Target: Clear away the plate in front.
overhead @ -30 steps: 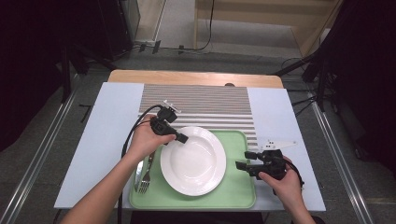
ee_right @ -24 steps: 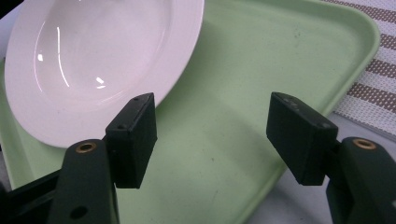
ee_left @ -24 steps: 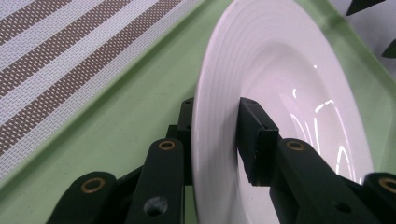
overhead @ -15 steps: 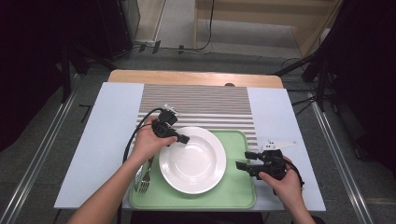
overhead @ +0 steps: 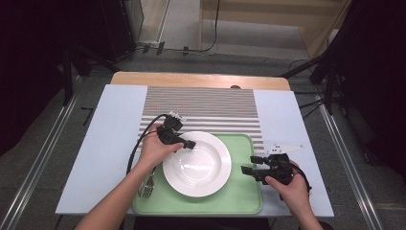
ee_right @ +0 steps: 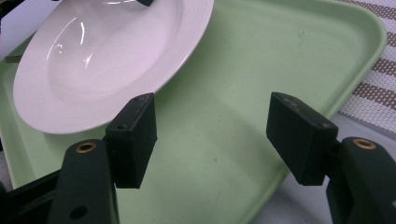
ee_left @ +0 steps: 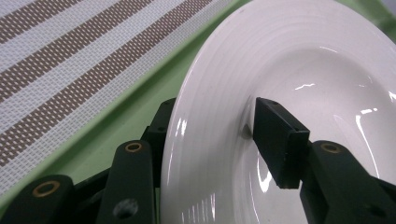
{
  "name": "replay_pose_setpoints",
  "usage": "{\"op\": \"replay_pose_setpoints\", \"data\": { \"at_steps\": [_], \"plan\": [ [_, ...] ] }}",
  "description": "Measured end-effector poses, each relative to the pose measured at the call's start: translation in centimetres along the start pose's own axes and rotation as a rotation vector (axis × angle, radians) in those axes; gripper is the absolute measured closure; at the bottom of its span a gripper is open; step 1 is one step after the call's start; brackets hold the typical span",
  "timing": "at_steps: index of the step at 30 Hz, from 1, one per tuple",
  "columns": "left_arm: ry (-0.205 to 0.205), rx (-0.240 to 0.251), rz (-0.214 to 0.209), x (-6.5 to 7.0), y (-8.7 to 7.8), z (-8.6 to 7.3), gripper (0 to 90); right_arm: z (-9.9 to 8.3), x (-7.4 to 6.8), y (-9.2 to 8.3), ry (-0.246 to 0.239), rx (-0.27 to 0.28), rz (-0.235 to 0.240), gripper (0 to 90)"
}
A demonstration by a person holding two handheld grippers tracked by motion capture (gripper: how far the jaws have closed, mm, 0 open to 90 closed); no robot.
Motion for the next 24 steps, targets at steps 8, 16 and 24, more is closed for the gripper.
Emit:
{"op": "replay_pose_setpoints", "data": {
  "at_steps": [8, 16, 24],
  "plan": [
    [-0.003, 0.022, 0.02, -0.17, -0.15, -0.04, 47.1, -0.02, -0.05, 0.05, 0.0, -0.005, 0.002, 32.3],
    [0.006, 0.043, 0.046, 0.07, -0.37, 0.01, 43.3, -0.03, -0.16, 0.21, -0.003, -0.01, 0.003, 32.2],
    [-0.019, 0.056, 0.055, -0.32, -0.83, -0.3, 41.3, 0.0, -0.19, 0.24, -0.006, -0.005, 0.01, 31.7]
  ]
}}
Point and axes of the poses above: each handheld gripper's, and its own axes: y roughly forward along the jaws, z roughly out of its top, x roughly to its right, the point moved 1 cm from there along y, roughly forward along the jaws, and after that the axes turned 6 degrees about -y, right-handed, at the moved point
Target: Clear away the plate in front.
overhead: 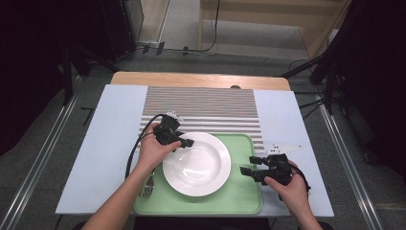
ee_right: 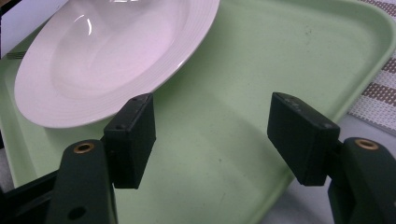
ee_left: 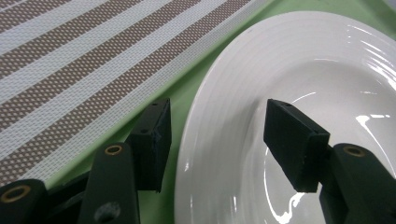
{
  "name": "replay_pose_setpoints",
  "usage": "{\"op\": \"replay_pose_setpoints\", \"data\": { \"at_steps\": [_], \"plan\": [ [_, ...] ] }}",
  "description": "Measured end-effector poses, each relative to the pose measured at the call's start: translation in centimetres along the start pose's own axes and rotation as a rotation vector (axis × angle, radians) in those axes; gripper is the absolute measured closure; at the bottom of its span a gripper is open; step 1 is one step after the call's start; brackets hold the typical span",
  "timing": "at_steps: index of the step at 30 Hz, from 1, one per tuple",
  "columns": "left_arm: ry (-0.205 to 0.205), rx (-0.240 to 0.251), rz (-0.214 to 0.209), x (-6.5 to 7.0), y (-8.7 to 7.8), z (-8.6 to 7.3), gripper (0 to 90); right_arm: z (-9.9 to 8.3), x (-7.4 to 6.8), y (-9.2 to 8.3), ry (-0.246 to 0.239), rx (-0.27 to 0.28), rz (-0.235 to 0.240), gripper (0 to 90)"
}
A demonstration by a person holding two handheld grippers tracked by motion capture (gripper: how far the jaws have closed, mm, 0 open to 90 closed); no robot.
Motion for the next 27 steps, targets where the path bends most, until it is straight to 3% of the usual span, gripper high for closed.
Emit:
{"op": "replay_pose_setpoints", "data": {
  "at_steps": [18, 21, 27],
  "plan": [
    [-0.008, 0.049, -0.029, 0.4, -2.8, 0.0, 35.2, 0.0, 0.0, 0.0, -0.003, 0.003, 0.005, 31.0],
    [-0.037, 0.062, -0.072, 0.4, -3.2, -0.1, 35.2, 0.0, -0.1, -0.1, -0.005, 0.003, 0.005, 30.8],
    [-0.015, 0.078, -0.053, 0.6, -4.3, -0.7, 31.0, 0.0, -0.1, 0.0, -0.008, 0.004, 0.007, 30.5]
  ]
}}
Point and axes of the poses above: each handheld gripper's, and its own axes: y roughly forward along the jaws, z roughly out of its top, x roughly to its right, the point moved 1 cm from there along y, roughly forward along the jaws, and after that the axes turned 6 degrees about -y, right-handed, at the moved point
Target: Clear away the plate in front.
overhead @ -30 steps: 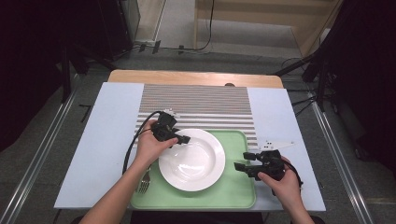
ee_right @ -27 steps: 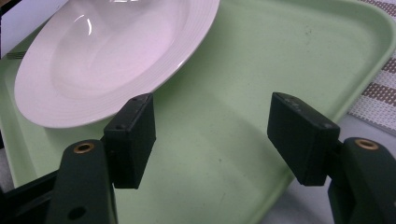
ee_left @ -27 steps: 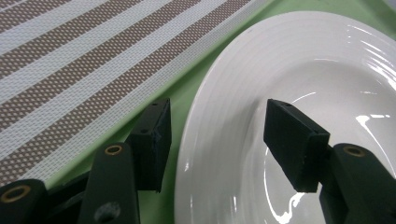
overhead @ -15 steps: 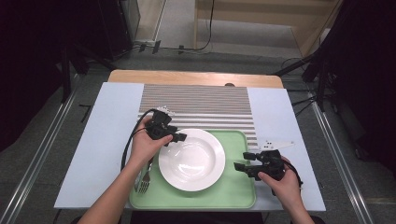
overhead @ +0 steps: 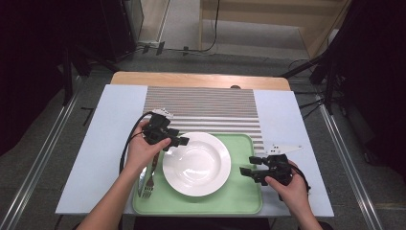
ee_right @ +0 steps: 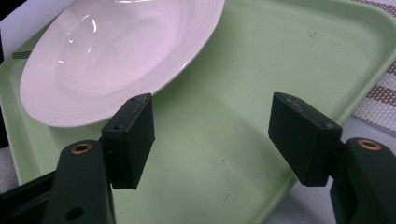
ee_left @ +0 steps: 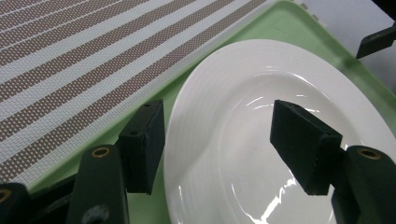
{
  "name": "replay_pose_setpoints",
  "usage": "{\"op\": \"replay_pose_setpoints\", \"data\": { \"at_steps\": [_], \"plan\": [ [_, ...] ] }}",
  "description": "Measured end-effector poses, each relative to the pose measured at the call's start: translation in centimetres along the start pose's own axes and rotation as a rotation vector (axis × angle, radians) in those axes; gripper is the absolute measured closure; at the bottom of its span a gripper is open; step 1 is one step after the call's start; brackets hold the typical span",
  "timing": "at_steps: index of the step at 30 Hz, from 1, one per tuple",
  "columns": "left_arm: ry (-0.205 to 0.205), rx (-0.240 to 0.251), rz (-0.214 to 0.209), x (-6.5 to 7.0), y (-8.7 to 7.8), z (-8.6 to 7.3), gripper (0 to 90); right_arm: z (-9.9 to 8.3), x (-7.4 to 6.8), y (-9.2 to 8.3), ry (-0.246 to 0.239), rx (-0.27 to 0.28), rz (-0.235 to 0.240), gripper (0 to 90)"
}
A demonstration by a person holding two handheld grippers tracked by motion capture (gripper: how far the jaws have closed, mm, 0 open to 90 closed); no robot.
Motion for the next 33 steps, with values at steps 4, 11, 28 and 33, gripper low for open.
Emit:
{"op": "replay_pose_setpoints", "data": {
  "at_steps": [4, 11, 28, 33],
  "plan": [
    [0.0, 0.006, -0.001, -0.2, -0.7, -0.6, 30.9, 0.0, 0.0, 0.0, -0.001, 0.002, 0.002, 30.0],
    [0.002, 0.018, -0.017, -0.3, -1.8, -1.9, 30.9, 0.0, 0.0, -0.1, -0.003, 0.003, 0.004, 29.0],
    [0.019, 0.01, -0.034, 0.2, -3.2, -4.3, 30.9, 0.0, -0.1, -0.2, -0.007, 0.005, 0.009, 27.6],
    [0.004, 0.006, -0.052, 0.1, -3.3, -5.2, 30.9, 0.0, -0.1, -0.2, -0.014, 0.001, 0.009, 27.5]
  ]
}}
Point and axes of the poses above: each handheld gripper's, and its own axes: y roughly forward along the jaws, z roughly out of its top, x roughly to its right, the point moved 1 cm from there along y, roughly forward along the jaws, and after that the axes turned 6 degrees about -y, right-handed, at the moved point
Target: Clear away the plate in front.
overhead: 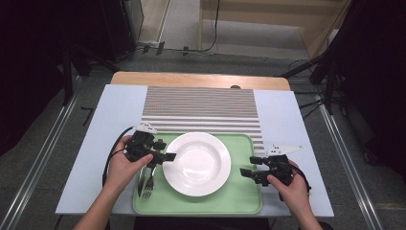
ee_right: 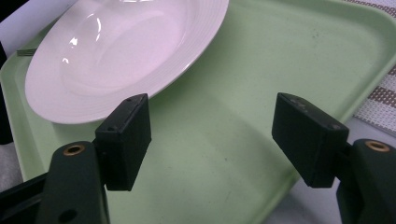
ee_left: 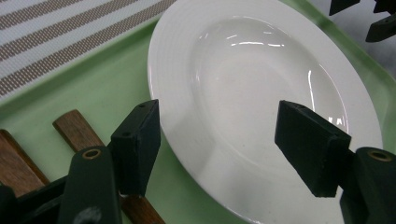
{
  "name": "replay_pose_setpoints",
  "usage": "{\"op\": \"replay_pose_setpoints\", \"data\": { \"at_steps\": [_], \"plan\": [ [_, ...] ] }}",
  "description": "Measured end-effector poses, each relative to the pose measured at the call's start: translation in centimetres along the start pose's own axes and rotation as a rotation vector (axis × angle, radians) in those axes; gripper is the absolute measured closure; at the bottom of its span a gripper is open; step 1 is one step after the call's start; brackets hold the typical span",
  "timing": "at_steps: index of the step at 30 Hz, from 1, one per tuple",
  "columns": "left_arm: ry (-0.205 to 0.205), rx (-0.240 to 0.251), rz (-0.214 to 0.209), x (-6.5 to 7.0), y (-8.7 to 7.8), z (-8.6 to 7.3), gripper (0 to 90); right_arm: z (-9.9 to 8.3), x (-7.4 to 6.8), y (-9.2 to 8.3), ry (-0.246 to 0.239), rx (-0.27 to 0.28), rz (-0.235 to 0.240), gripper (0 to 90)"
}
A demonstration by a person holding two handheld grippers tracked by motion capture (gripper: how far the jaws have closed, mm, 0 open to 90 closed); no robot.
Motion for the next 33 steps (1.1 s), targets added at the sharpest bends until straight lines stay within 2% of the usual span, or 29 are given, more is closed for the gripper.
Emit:
{"op": "replay_pose_setpoints", "data": {
  "at_steps": [3, 9, 13, 16, 26, 33],
  "plan": [
    [-0.017, 0.004, -0.012, -0.2, -0.2, -0.4, 30.9, 0.0, 0.0, 0.0, -0.001, -0.003, -0.002, 27.4],
    [-0.015, 0.006, 0.007, -0.4, -0.7, -1.2, 30.9, 0.1, -0.3, 0.2, -0.001, -0.015, 0.009, 27.2],
    [-0.028, 0.018, -0.006, -0.5, -0.9, -1.8, 30.9, 0.0, -0.3, 0.1, -0.004, -0.01, 0.009, 27.1],
    [-0.022, 0.021, 0.003, -0.5, -1.3, -2.3, 30.9, -0.1, -0.4, 0.1, 0.0, -0.014, 0.011, 27.1],
    [-0.054, 0.017, 0.025, -1.5, -2.0, -4.3, 30.9, -0.4, -0.5, -0.4, 0.01, -0.011, 0.011, 27.1],
    [-0.063, 0.024, 0.039, -2.0, -2.6, -5.2, 30.9, -0.6, -0.8, -0.5, 0.0, -0.014, 0.014, 27.1]
  ]
}}
Point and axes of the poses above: each handheld gripper's, and its own axes: y roughly forward along the jaws, z roughly out of its top, x roughly to its right, the point moved 1 cm from there along y, roughly forward along the jaws, and after that the axes turned 6 degrees about -y, right-handed, at the moved point
